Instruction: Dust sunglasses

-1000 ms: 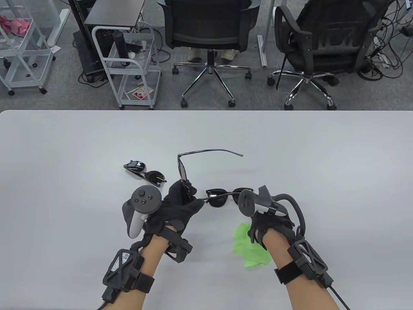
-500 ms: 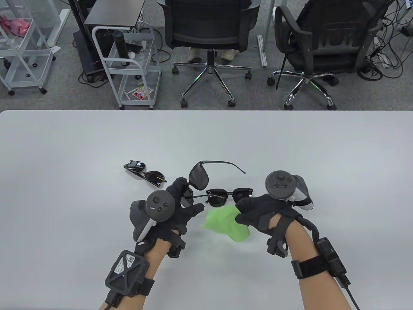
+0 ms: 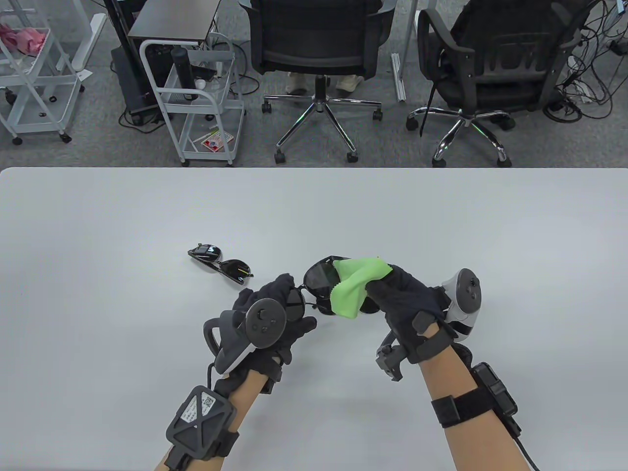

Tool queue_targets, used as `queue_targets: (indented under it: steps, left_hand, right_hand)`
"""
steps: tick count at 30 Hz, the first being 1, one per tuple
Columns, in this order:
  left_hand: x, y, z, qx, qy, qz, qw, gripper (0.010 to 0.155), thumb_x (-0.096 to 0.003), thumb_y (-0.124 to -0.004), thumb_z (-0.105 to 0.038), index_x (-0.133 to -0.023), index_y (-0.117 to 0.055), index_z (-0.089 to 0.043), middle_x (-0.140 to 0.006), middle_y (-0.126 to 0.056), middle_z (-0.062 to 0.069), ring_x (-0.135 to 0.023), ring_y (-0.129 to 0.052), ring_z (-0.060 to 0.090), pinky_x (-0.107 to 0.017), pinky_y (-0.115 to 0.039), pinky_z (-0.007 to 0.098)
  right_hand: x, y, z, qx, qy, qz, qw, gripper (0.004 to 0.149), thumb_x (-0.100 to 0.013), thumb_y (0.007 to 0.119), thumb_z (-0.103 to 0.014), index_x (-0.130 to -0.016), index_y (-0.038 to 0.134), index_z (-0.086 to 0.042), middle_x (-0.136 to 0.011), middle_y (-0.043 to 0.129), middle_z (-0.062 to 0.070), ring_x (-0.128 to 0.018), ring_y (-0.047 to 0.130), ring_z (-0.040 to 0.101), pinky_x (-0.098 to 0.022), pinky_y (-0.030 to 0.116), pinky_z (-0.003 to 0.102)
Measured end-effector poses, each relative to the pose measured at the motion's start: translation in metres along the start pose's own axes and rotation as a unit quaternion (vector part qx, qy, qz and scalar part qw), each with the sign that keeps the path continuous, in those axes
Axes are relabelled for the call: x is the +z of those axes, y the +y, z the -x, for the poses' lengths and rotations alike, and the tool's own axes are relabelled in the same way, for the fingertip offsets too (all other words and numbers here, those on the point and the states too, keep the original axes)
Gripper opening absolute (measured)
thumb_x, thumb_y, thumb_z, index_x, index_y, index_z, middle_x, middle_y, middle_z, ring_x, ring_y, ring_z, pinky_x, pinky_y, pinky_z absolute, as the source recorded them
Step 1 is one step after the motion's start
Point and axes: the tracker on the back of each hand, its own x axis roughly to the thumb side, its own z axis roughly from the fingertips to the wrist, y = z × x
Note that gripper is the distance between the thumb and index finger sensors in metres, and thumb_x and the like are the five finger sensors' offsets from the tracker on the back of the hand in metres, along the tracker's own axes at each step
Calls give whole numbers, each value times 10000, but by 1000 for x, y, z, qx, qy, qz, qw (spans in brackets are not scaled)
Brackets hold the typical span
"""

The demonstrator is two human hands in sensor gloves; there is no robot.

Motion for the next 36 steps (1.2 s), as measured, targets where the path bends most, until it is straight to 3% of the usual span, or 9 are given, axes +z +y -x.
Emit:
queue_targets:
  steps: [5, 7, 12, 18, 21, 26, 29, 32, 36]
  left_hand:
    - [5, 4, -8, 7, -4, -12, 1000, 937, -222, -839, -741, -1010, -582, -304, -933, -813, -94, -817, -993, 165, -720, -661, 509]
    - [5, 5, -8, 13, -2, -15, 1000, 935, -227, -837, -736, -1009, -580, -294, -932, -813, -76, -817, -994, 169, -717, -666, 506]
    - [8, 11, -11, -60, -16, -65, 996, 928, -216, -860, -736, -1010, -593, -338, -917, -826, -92, -808, -995, 166, -711, -679, 504]
    - [16, 12, -32, -113, -75, -107, 985, 904, -229, -884, -723, -1006, -591, -366, -919, -811, -128, -839, -966, 151, -735, -652, 512]
    - [17, 13, -36, -143, -85, -127, 978, 882, -233, -910, -706, -994, -597, -389, -906, -807, -139, -859, -941, 164, -740, -634, 522]
    - [19, 15, -41, -130, -89, -131, 979, 885, -239, -920, -706, -999, -594, -392, -904, -807, -140, -861, -936, 157, -745, -629, 523]
    - [19, 16, -41, -139, -91, -134, 977, 886, -244, -922, -698, -1004, -593, -383, -908, -806, -135, -864, -933, 160, -746, -626, 526]
    - [18, 15, -37, -154, -87, -135, 975, 888, -244, -922, -698, -1004, -597, -373, -901, -813, -131, -853, -942, 160, -742, -633, 524]
    - [19, 14, -38, -184, -100, -144, 967, 881, -242, -940, -683, -996, -600, -383, -897, -811, -137, -858, -935, 164, -743, -631, 525]
  right_hand:
    - [12, 14, -8, 136, -4, 93, 986, 394, -456, 883, -358, -806, 882, -176, -883, 915, 113, -665, 1067, 292, -588, 771, 561]
    - [13, 20, -10, 164, 0, 75, 984, 398, -467, 861, -380, -807, 878, -173, -853, 938, 115, -631, 1089, 284, -567, 797, 546]
    - [8, 33, -6, 74, 29, -5, 997, 556, -467, 875, -411, -914, 797, -90, -895, 896, 177, -673, 1052, 347, -570, 752, 595]
    - [13, 35, 11, -27, 85, 22, 996, 461, -430, 909, -282, -858, 841, -125, -831, 948, 105, -637, 1034, 329, -576, 715, 611]
    - [12, 27, 4, 98, 49, 56, 992, 382, -366, 965, -344, -707, 925, -178, -660, 1027, 25, -523, 1062, 247, -567, 746, 572]
    - [14, 22, 4, 87, 34, 82, 992, 401, -428, 867, -483, -645, 955, -158, -555, 1046, 21, -388, 1064, 210, -550, 791, 525]
    - [17, 23, 10, 61, 35, 77, 995, 411, -458, 804, -472, -694, 944, -165, -627, 1034, 22, -476, 1058, 231, -579, 756, 548]
    - [12, 32, 18, -35, 54, 12, 998, 438, -452, 853, -346, -859, 844, -185, -848, 950, 26, -727, 985, 282, -611, 693, 600]
    - [14, 28, 15, 62, 44, 53, 996, 394, -384, 953, -335, -750, 901, -197, -703, 1014, 8, -584, 1033, 243, -590, 741, 560]
